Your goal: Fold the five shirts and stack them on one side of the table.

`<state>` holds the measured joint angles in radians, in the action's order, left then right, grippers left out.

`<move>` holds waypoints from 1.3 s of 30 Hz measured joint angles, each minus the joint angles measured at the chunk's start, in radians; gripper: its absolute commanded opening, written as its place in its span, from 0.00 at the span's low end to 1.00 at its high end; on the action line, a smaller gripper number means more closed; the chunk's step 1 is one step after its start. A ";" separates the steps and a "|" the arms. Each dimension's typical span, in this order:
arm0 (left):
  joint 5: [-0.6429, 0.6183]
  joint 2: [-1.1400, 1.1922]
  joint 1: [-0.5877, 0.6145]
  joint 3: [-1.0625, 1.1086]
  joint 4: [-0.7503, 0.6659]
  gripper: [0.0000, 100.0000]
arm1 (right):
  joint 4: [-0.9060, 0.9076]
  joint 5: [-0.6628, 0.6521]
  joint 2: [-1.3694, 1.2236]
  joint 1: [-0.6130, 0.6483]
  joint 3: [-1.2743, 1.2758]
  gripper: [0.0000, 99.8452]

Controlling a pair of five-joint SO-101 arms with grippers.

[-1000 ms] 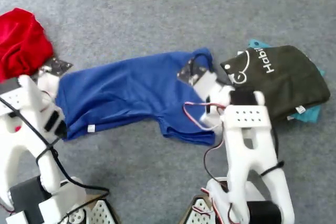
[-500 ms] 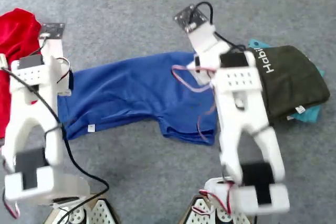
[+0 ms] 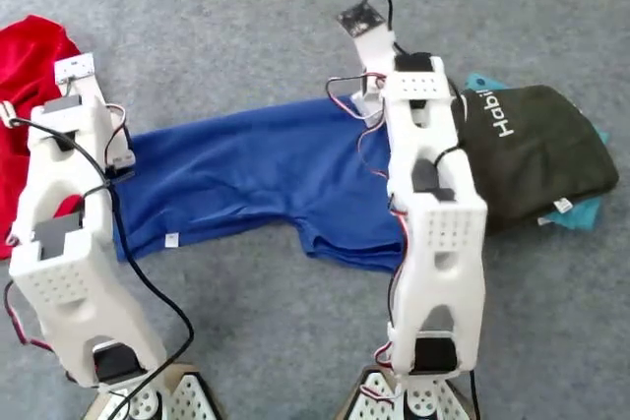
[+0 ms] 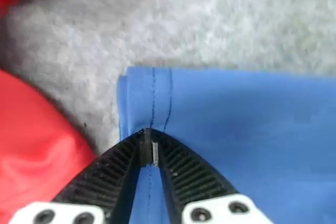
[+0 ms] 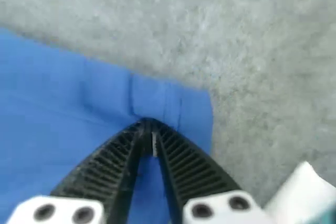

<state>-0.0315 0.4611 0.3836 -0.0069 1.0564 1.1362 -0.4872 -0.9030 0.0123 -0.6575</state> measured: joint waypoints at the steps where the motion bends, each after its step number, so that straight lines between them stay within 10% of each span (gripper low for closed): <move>1: 0.000 0.017 0.002 -0.020 0.002 0.03 | 0.038 -0.012 -0.052 -0.006 -0.078 0.01; 12: 0.117 0.094 0.017 -0.186 0.075 0.03 | 0.470 -0.110 -0.443 -0.018 -0.907 0.01; 23: 0.192 -0.195 0.006 -0.092 0.213 0.03 | 0.623 -0.126 -0.258 -0.023 -0.964 0.01; 39: 0.123 -0.597 -0.048 0.582 0.068 0.03 | 0.491 -0.051 0.358 0.005 -0.060 0.01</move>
<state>0.0913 -0.1358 0.3360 0.5746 1.1239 1.6272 -0.5378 -0.5455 0.0169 -0.7173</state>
